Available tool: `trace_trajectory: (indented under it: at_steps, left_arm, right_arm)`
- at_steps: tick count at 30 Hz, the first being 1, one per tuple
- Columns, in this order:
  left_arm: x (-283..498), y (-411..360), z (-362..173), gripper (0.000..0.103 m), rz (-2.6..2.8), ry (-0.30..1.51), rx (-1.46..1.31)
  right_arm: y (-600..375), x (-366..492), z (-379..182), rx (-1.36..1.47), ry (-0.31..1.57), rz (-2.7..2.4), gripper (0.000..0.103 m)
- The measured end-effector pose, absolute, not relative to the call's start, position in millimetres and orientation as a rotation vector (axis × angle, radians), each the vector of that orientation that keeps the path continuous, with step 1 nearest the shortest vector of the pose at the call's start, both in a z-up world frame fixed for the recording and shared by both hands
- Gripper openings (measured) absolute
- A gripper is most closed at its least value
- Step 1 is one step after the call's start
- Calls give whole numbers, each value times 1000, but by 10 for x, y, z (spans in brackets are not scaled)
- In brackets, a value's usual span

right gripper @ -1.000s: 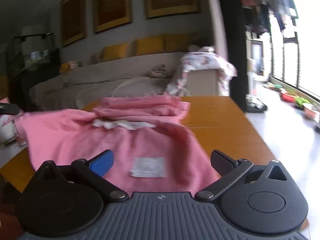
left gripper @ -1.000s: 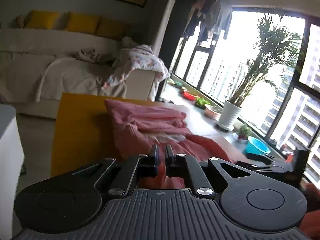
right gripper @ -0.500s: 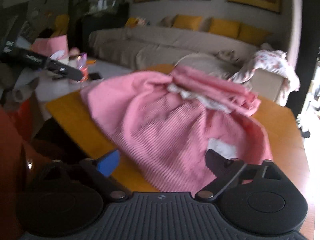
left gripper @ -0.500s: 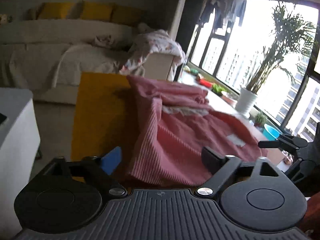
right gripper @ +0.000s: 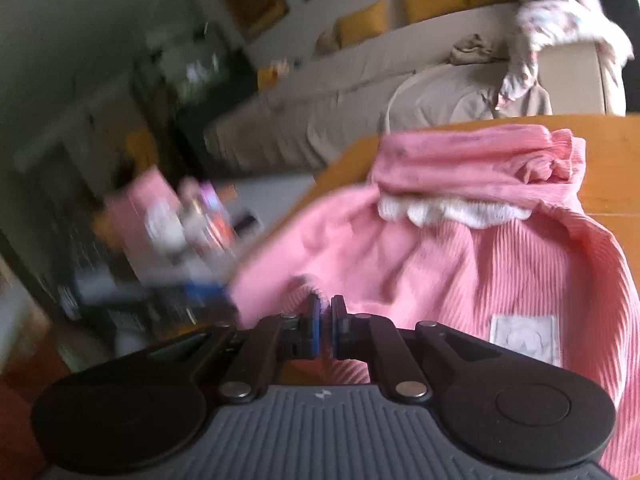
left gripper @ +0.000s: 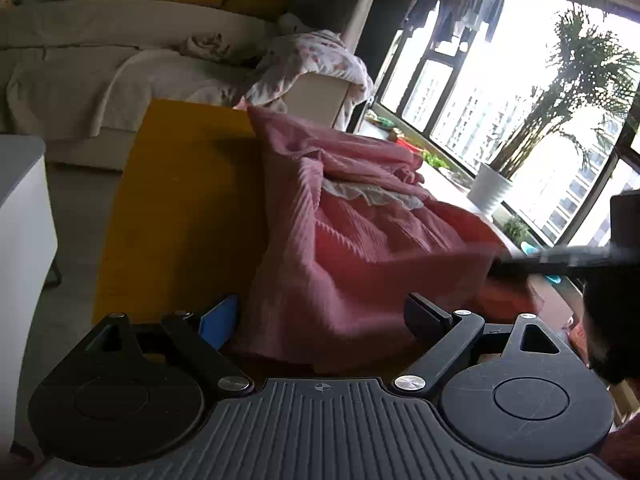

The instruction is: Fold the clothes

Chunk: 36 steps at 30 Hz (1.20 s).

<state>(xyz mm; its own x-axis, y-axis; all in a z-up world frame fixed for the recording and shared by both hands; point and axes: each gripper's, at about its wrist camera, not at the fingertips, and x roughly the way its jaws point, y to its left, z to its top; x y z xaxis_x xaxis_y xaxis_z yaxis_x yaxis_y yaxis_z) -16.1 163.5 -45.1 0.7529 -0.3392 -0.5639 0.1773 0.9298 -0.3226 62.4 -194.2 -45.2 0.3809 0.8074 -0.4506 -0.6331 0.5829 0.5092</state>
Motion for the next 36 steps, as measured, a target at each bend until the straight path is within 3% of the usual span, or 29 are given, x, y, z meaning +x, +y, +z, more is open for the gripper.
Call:
trace_trajectory:
  at_steps: [2,3,4,5,7,10,20,21,24,29,32,36]
  left_arm:
    - [-162,1624,-461,81,-292,667,-257]
    - [-163,1618,-466,69,-296,669,-256]
    - [-163,1613,-471,56,-299,672,-256]
    - [-164,1607,-476,49,-303,674,-256]
    - [-156,1593,-486,13,-306,681,-249]
    - [-199,1661,-367,10,-285,645,-258]
    - [-608,1949,288,13,-189,437,-235]
    - [-607,1929,277,16,-196,447,-227]
    - [-574,1814,175,41,-243,500,-204]
    - [-527,1499,-49,53,-456,579,-206]
    - [-408,1284,-168,75,-603,601,-233]
    - [-198,1236,-394,79,-605,689,-265]
  right_arm:
    - [-2024,598,-412,289,704,920,11]
    - [-2058,573,-397,284,685,905,15]
    - [-2089,549,-385,280,669,891,26]
    - [-2128,535,-391,288,657,881,40]
    - [-2197,506,-412,291,639,861,49]
    - [-2228,439,-443,233,619,824,50]
    - [-1736,130,-570,-123,577,900,50]
    - [-1693,84,-568,-150,571,916,50]
    - [-1579,-9,-584,-191,576,977,50]
    - [-1572,156,-742,-6,733,1066,40]
    - [-1653,317,-903,93,855,1059,37]
    - [-1932,289,-851,141,850,1034,40]
